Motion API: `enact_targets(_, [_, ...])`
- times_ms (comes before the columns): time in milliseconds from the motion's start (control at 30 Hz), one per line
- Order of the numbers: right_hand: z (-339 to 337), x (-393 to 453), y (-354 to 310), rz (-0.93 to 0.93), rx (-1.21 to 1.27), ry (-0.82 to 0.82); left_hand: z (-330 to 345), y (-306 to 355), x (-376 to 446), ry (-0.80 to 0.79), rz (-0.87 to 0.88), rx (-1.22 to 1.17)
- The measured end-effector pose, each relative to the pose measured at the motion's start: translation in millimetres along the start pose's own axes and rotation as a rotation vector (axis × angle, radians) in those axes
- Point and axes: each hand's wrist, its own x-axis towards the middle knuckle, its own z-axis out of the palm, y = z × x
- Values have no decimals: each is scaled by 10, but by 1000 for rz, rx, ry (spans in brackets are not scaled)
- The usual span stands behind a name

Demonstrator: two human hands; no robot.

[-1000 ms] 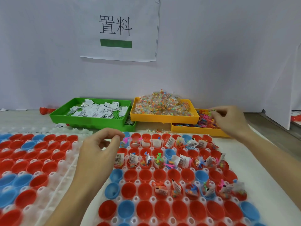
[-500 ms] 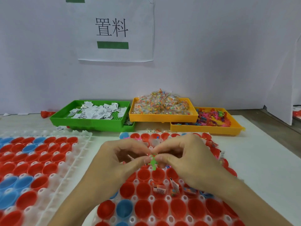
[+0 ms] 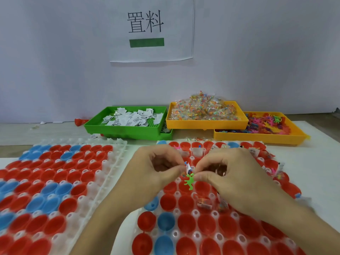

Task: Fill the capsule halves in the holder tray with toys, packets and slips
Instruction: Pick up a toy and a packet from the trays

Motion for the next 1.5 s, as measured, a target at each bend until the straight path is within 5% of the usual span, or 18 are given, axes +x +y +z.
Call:
enact_targets(167, [81, -41, -18, -21, -121, -135, -104, 28, 19, 231, 29, 54])
enact_targets(633, [94, -57, -35, -29, -280, -226, -93, 40, 0, 245, 26, 104])
enact_targets(1033, [-584, 1412, 516, 175, -358, 57, -81, -62, 30, 298, 29, 71])
enact_targets(1267, [-245, 1842, 845, 229, -507, -165, -96, -82, 38, 296, 48, 78])
enact_targets(1500, [-135, 1884, 920, 262, -485, 8, -91, -98, 39, 305, 43, 78])
